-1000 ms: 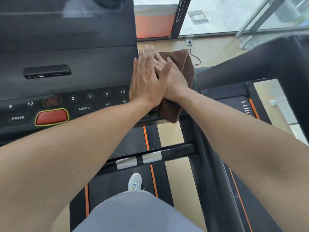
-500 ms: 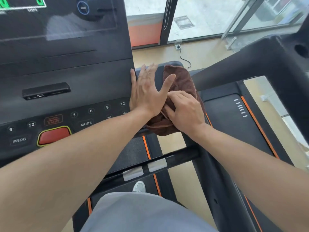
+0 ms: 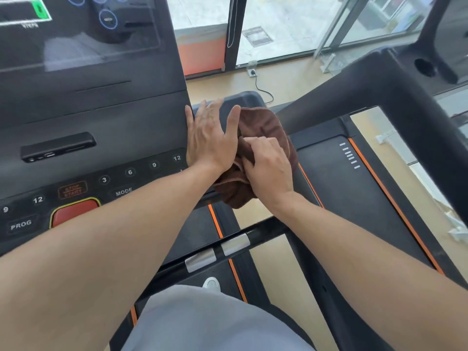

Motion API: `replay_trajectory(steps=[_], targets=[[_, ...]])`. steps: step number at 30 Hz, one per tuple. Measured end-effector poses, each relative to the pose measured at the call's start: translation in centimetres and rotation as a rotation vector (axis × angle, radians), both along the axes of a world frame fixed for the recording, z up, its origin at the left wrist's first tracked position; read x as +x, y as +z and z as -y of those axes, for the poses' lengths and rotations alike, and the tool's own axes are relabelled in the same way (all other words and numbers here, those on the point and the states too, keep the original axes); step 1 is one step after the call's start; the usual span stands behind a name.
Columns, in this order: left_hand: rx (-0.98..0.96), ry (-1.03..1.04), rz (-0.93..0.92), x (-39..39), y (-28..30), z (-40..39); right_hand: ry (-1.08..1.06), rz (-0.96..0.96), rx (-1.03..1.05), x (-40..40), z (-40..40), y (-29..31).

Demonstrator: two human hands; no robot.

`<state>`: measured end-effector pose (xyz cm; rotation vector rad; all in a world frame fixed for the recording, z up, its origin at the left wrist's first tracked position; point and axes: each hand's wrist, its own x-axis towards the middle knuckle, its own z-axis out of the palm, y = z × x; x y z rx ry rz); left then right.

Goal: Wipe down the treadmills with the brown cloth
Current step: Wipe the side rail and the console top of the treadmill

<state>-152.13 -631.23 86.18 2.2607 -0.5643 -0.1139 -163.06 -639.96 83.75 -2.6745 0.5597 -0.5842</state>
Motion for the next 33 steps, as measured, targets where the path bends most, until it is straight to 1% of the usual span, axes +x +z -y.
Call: replay_trajectory(steps=[2, 3, 5, 7, 8, 10, 12, 15, 18, 20, 25, 29, 31, 33], targets=[[0.022, -0.012, 0.059, 0.4, -0.6, 0.2, -0.02, -0.096, -0.018, -1.7, -0.2, -0.1], [0.064, -0.026, 0.083, 0.6, -0.9, 0.4, -0.06, -0.194, -0.061, -2.3, 0.0, 0.0], [0.226, -0.072, 0.141, 0.8, -1.4, 0.7, -0.153, -0.416, -0.115, -3.1, 0.4, 0.0], [0.453, -0.125, 0.203, 0.6, -1.6, 1.0, -0.205, -0.538, -0.09, -3.0, 1.1, 0.0], [0.559, -0.145, 0.233, 0.5, -1.7, 1.2, -0.212, -0.553, -0.069, -2.5, 1.4, 0.1], [0.721, -0.174, 0.27, 0.4, -1.9, 1.6, -0.211, -0.524, -0.017, -1.0, 2.2, 0.2], [0.794, -0.181, 0.285, 0.4, -2.1, 1.8, -0.216, -0.502, 0.07, 0.9, 3.4, 0.3], [0.823, -0.175, 0.294, 0.5, -2.2, 2.0, -0.19, -0.49, 0.118, 3.7, 5.4, 0.4], [0.831, -0.181, 0.302, 0.4, -2.2, 1.9, -0.067, -0.488, 0.12, 6.5, 7.5, 0.7], [0.842, -0.184, 0.31, 0.4, -2.2, 1.9, -0.036, -0.504, 0.145, 9.0, 8.7, 1.1], [0.797, -0.178, 0.31, 0.7, -2.4, 1.9, -0.174, -0.454, 0.259, 14.0, 9.3, 1.2], [0.79, -0.187, 0.312, 0.6, -2.1, 1.7, -0.194, -0.458, 0.299, 13.8, 9.2, 1.1], [0.724, -0.207, 0.305, 0.7, -1.8, 1.5, -0.172, -0.494, 0.351, 12.7, 9.4, 1.1], [0.609, -0.233, 0.292, 0.7, -1.5, 1.2, -0.135, -0.516, 0.418, 11.1, 9.7, 1.4]])
